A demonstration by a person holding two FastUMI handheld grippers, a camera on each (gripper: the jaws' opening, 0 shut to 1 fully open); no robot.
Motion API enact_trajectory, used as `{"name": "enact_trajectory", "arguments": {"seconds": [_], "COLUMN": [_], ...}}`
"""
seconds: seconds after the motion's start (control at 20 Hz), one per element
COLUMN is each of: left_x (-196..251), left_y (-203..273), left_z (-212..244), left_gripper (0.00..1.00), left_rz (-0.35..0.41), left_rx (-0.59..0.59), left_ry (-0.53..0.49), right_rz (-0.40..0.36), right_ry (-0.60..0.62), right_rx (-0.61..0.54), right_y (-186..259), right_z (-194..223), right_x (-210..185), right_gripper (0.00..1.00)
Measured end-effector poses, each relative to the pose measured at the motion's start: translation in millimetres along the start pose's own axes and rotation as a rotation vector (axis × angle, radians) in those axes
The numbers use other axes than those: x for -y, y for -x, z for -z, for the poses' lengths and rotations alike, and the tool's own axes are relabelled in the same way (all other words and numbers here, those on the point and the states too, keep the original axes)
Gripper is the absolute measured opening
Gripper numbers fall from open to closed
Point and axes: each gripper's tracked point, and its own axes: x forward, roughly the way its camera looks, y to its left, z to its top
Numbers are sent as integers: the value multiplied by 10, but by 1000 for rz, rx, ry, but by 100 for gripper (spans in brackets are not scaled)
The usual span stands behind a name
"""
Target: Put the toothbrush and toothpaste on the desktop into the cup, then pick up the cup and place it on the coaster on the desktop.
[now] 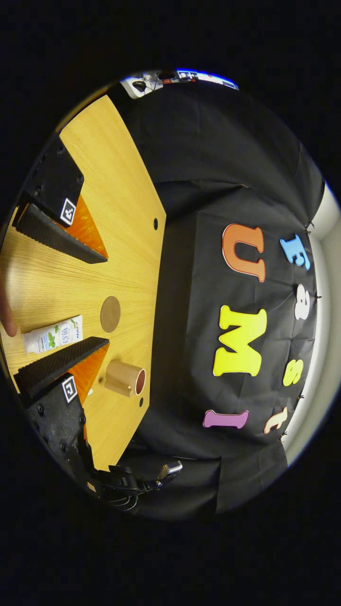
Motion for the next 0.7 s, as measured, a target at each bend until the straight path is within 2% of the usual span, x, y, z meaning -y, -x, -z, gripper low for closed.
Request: {"name": "enact_trajectory", "arguments": {"seconds": [0.05, 0.15, 0.2, 0.35, 0.4, 0.55, 0.6, 0.7], "left_x": [6, 39, 48, 121, 146, 209, 215, 254], "left_y": [-3, -23, -28, -69, -89, -99, -93, -87], "left_z": [11, 42, 88, 250, 307, 432, 458, 477], "left_gripper": [99, 99, 99, 99, 99, 99, 99, 99], "left_rz": [5, 14, 18, 35, 40, 51, 54, 62], "left_rx": [-4, -10, -24, -85, -109, -159, -170, -180], "left_ry": [-2, -15, -19, -12, -14, -20, -20, -17], "right_rz": [-3, 18, 14, -6, -11, -24, -30, -43], "right_ry": [1, 16, 20, 12, 11, 0, -6, -19], "right_rx": [-16, -4, -11, -9, -12, -11, -11, -7], "right_y": [-45, -77, -87, -94, -102, -97, -105, -108], "right_z": [34, 27, 41, 37, 49, 50, 39, 41], "right_x": [14, 64, 50, 23, 24, 14, 15, 24], "right_gripper": [48, 46, 21, 22, 8, 7, 1, 1]}}
